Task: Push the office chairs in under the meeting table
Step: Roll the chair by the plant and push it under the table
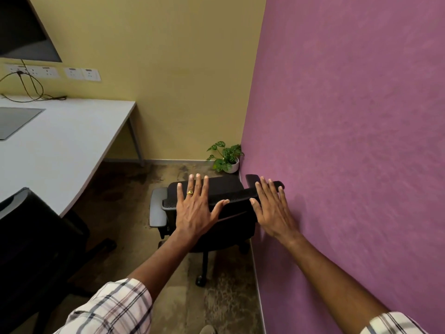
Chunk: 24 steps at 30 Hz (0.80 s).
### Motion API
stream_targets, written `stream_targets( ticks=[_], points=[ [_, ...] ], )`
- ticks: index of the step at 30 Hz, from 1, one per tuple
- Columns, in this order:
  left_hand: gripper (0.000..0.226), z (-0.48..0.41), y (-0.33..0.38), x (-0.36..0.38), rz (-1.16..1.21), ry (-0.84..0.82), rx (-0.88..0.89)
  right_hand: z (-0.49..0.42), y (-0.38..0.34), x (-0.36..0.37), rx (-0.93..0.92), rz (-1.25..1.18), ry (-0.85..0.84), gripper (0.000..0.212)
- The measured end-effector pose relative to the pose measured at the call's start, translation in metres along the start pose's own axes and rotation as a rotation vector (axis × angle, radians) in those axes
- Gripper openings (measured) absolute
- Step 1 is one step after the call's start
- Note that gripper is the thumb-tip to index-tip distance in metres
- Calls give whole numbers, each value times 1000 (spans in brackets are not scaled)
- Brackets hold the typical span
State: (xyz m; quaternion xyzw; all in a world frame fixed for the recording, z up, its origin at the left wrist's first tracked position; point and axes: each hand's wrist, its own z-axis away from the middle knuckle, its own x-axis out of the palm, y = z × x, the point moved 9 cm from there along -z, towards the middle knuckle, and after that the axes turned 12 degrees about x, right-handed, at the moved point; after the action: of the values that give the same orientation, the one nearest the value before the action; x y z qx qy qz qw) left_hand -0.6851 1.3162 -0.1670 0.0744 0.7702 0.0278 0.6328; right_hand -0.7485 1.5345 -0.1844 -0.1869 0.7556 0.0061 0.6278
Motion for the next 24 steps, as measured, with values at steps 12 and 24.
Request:
stream_targets(
  ticks=[12, 24],
  points=[
    [80, -34, -62, 46, 107, -22, -60, -65, -5, 37, -225, -140, 126, 48],
    [75, -55, -98, 61, 127, -17, -221, -126, -22, 63, -330, -258, 217, 48]
  ],
)
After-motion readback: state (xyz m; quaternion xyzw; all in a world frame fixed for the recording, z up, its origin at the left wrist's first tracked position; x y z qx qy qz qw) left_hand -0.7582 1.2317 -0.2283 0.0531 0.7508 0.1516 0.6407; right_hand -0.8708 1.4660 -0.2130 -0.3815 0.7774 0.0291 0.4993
